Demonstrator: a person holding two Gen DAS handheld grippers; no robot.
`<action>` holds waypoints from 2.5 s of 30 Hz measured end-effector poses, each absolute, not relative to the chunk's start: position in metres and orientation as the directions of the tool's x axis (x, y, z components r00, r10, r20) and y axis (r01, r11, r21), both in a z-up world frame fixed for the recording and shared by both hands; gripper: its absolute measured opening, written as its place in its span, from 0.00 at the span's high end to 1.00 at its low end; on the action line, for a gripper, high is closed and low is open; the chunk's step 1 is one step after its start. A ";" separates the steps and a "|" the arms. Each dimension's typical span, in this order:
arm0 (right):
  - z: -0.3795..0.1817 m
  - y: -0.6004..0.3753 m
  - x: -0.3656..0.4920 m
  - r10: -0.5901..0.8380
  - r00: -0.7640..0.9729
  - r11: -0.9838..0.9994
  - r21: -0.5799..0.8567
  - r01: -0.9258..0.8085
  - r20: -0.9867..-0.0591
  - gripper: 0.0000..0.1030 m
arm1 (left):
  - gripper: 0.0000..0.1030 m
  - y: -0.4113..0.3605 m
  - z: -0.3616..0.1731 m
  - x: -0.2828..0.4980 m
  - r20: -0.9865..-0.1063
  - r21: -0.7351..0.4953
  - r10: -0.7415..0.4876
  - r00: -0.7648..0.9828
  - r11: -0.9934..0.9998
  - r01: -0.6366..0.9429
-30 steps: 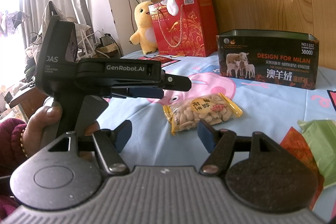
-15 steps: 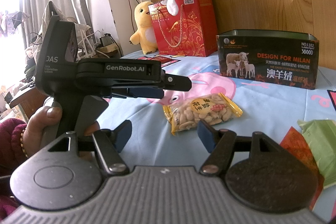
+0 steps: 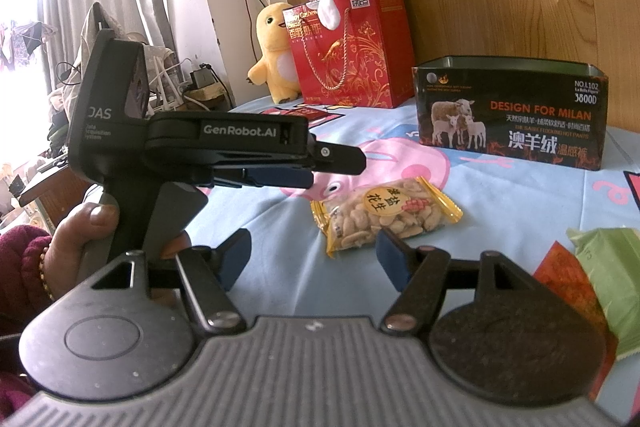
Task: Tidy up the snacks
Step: 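Lift the yellow peanut bag into the black tin box and open the left tool, then grasp the green packet on the bedsheet with the left tool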
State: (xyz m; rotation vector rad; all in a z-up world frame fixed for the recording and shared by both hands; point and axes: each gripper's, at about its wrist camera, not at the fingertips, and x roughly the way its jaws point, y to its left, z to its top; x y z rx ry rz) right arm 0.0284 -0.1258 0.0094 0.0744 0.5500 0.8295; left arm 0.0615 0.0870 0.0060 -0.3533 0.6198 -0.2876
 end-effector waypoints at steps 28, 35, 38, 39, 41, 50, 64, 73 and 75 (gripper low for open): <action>0.002 -0.131 0.087 0.654 0.500 0.752 0.418 -0.509 -0.568 0.61 | 0.56 0.097 -0.004 0.048 -0.526 -0.632 -0.540 0.657 0.765 0.123; 0.009 -0.142 0.072 0.663 0.537 0.748 0.474 -0.464 -0.521 0.72 | 0.59 0.091 0.010 0.053 -0.502 -0.636 -0.555 0.663 0.757 0.151; 0.026 -0.144 0.077 0.649 0.589 0.759 0.456 -0.464 -0.482 0.73 | 0.59 0.084 0.032 0.068 -0.472 -0.623 -0.565 0.677 0.757 0.197; 0.033 -0.144 0.081 0.640 0.611 0.766 0.447 -0.462 -0.466 0.73 | 0.59 0.082 0.040 0.075 -0.461 -0.619 -0.569 0.681 0.756 0.212; 0.045 -0.146 0.092 0.620 0.652 0.780 0.431 -0.453 -0.437 0.73 | 0.59 0.072 0.059 0.093 -0.438 -0.597 -0.576 0.690 0.760 0.256; 0.087 -0.153 0.191 0.489 0.767 0.863 0.360 -0.355 -0.416 0.69 | 0.59 0.030 0.102 0.205 -0.411 -0.482 -0.546 0.730 0.810 0.335; 0.082 -0.225 0.153 0.444 0.810 0.857 0.445 -0.259 -0.384 0.56 | 0.45 0.039 0.099 0.155 -0.425 -0.424 -0.437 0.793 0.870 0.252; 0.018 -0.290 0.055 0.395 0.784 0.825 0.560 -0.073 -0.479 0.50 | 0.44 -0.019 0.050 0.112 -0.531 -0.544 -0.621 0.577 0.772 0.329; 0.008 -0.288 0.040 0.402 0.768 0.829 0.553 -0.076 -0.498 0.46 | 0.42 -0.033 0.046 0.113 -0.536 -0.552 -0.653 0.535 0.751 0.363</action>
